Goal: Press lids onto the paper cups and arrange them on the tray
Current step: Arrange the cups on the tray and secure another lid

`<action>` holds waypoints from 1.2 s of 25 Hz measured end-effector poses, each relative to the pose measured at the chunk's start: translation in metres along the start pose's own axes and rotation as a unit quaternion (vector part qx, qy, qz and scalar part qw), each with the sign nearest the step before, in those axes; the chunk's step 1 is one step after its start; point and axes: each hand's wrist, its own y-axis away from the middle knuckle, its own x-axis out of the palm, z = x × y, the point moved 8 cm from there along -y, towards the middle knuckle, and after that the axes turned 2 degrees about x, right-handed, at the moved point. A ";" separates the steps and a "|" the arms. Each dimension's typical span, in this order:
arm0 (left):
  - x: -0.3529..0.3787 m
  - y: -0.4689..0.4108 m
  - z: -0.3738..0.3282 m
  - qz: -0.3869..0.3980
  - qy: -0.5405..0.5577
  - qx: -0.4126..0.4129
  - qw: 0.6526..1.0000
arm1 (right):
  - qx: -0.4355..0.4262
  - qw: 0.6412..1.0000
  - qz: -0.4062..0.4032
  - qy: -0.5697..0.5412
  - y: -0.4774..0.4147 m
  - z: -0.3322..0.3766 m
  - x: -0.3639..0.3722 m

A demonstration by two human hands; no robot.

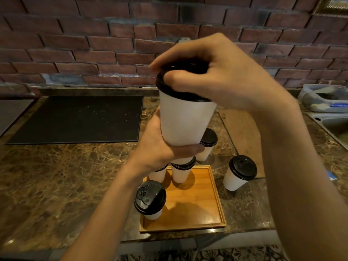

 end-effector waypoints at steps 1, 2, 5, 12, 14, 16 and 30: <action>0.002 -0.001 -0.002 -0.022 -0.005 0.013 1.000 | 0.050 0.995 -0.048 0.068 -0.002 -0.005 0.003; 0.003 0.000 -0.004 -0.046 -0.012 0.025 0.999 | 0.089 0.981 -0.101 0.142 -0.003 -0.009 0.005; -0.002 0.001 -0.009 -0.107 -0.050 0.047 0.992 | 0.066 0.964 -0.175 0.188 -0.001 0.003 0.003; -0.001 -0.003 -0.011 -0.015 0.028 0.027 0.999 | -0.033 0.999 -0.040 0.002 -0.003 0.011 -0.001; 0.004 -0.002 -0.009 -0.010 0.034 0.024 0.999 | 0.057 0.980 -0.126 0.142 -0.006 0.005 0.009; 0.005 0.000 -0.008 -0.011 0.034 0.014 0.999 | 0.094 0.953 -0.169 0.232 -0.002 0.006 0.011; -0.002 0.000 -0.013 -0.018 0.040 0.009 0.999 | 0.064 0.967 -0.163 0.186 -0.004 0.008 0.006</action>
